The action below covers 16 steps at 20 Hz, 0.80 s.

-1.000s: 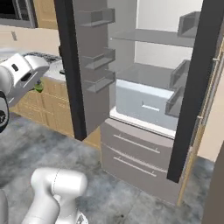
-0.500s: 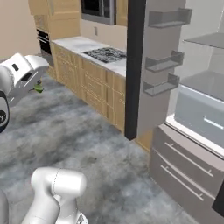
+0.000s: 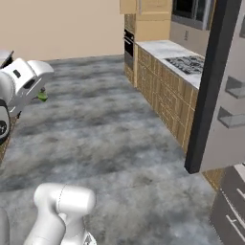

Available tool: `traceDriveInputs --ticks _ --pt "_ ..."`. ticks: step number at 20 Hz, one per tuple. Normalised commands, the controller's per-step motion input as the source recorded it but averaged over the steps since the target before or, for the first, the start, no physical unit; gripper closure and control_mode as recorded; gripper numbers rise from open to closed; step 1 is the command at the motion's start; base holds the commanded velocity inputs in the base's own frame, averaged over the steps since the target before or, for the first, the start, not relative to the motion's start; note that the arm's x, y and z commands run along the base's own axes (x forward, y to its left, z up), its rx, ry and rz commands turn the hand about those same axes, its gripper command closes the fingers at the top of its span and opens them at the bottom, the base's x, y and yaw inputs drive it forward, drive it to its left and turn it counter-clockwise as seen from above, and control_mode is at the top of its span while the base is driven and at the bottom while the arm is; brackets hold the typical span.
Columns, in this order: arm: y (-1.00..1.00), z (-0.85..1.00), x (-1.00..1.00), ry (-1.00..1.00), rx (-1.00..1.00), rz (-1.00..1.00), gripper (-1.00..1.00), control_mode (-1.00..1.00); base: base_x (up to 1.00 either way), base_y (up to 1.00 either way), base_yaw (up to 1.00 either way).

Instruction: There is a bowl on the dining counter. Grab a lemon wedge from the fridge and place it in the bowl. Then get the liquor bottle and glass cup from the cabinet and place them next to the bowl.

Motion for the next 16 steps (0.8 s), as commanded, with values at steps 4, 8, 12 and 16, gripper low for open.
traceDriveInputs --ticks 4,8,12,16 --pt "0.00 0.00 0.00 0.00 0.00 0.00 1.00 1.00 -0.27 0.00 0.62" --pt "0.00 0.00 0.00 0.00 0.00 0.00 1.00 1.00 -0.23 0.01 0.57" --pt "0.00 0.00 0.00 0.00 0.00 0.00 1.00 1.00 -0.08 0.34 0.46" --pt "0.00 0.00 0.00 0.00 0.00 0.00 1.00 1.00 0.00 0.95 0.25"
